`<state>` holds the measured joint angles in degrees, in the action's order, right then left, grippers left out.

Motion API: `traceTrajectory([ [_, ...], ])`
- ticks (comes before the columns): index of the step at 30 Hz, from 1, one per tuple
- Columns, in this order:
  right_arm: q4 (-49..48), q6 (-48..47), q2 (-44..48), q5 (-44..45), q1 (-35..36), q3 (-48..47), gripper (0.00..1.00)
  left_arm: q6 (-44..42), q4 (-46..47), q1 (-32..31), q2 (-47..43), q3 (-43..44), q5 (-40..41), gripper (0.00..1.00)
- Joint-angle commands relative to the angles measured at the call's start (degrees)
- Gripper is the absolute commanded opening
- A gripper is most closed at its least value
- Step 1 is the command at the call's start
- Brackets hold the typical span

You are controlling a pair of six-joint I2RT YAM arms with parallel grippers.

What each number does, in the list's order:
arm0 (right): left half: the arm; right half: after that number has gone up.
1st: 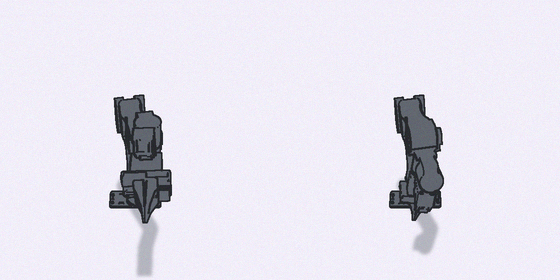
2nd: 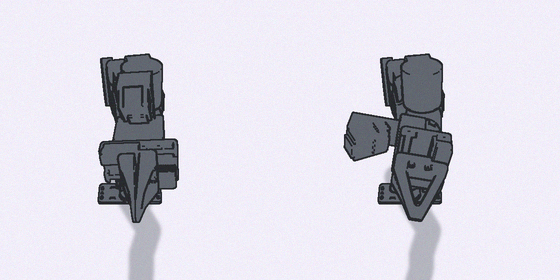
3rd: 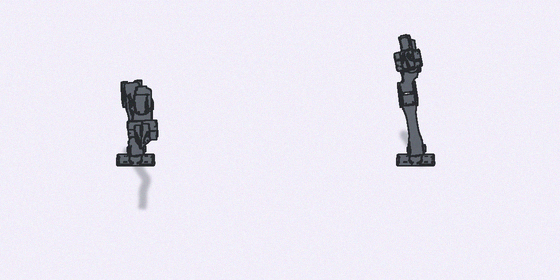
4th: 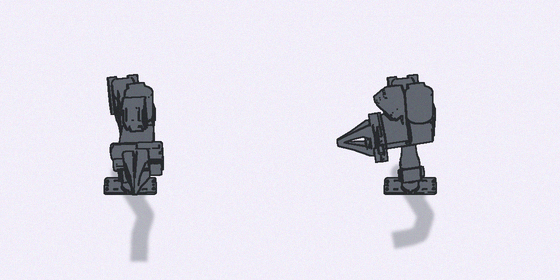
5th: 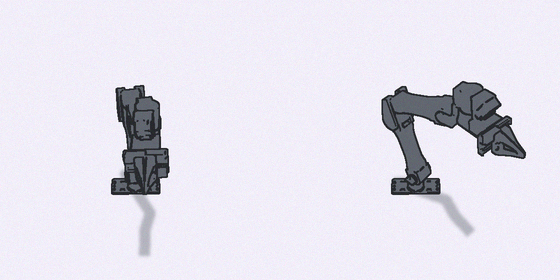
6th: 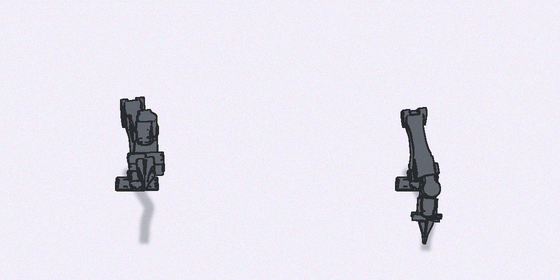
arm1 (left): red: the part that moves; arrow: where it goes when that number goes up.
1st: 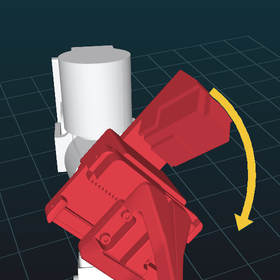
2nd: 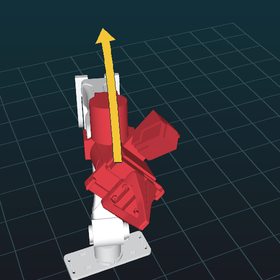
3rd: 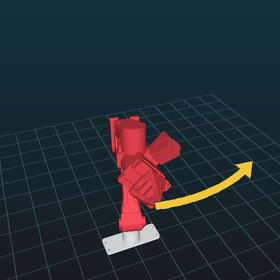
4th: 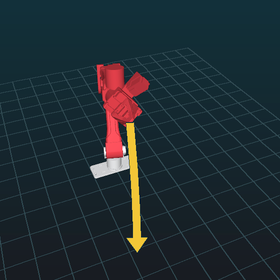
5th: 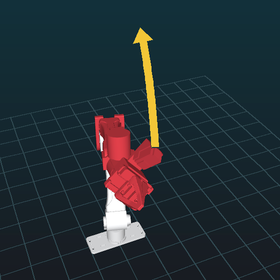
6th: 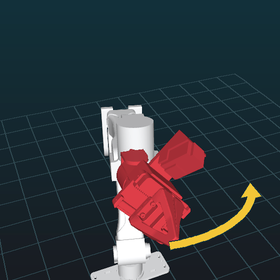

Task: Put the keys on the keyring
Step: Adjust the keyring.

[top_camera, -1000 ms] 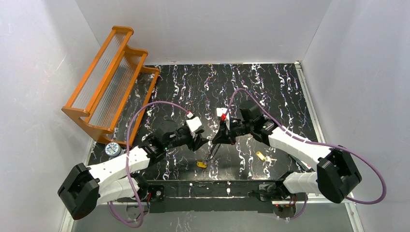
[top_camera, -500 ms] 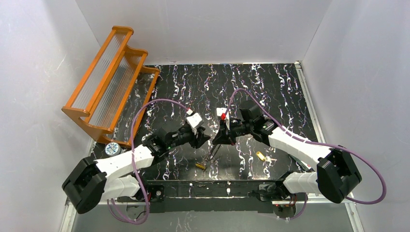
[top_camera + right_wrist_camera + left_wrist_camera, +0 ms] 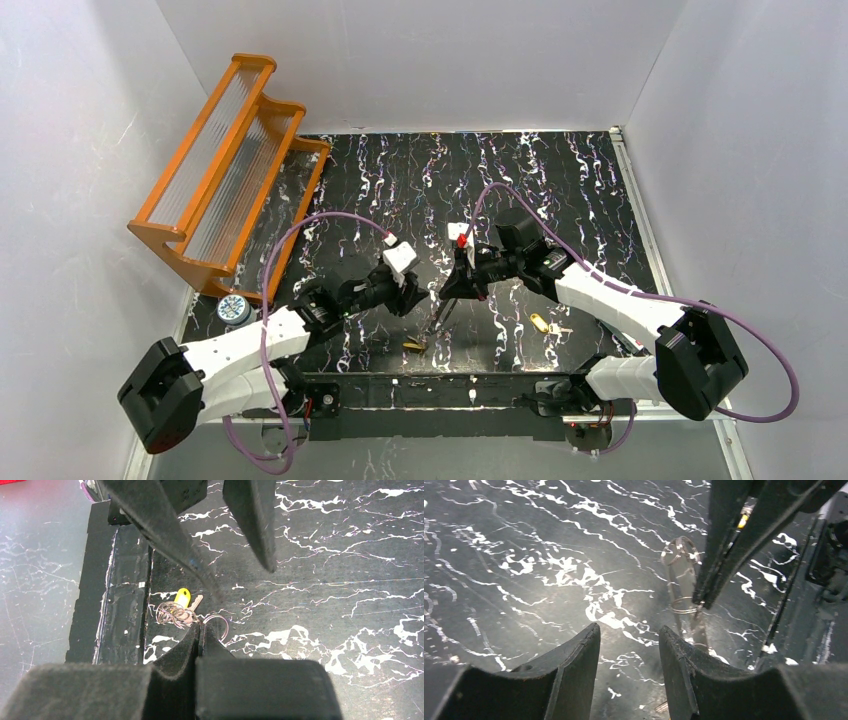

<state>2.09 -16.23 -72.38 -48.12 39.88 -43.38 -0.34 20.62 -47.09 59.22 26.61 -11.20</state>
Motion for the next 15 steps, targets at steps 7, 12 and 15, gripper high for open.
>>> traceTrajectory([
  [7,-0.68,1.19,0.49,-1.00,0.36,-2.23,0.01,4.98,14.38,-1.96,3.81,-0.63,-6.42,0.45],
  [12,-0.90,1.27,0.62,-1.70,0.37,-2.33,0.01,7.81,17.83,-1.99,5.68,-1.17,-3.32,0.44],
  [15,-0.87,1.29,0.67,-2.15,0.35,-2.33,0.01,9.52,19.09,-1.99,6.23,-1.87,-1.48,0.44],
])
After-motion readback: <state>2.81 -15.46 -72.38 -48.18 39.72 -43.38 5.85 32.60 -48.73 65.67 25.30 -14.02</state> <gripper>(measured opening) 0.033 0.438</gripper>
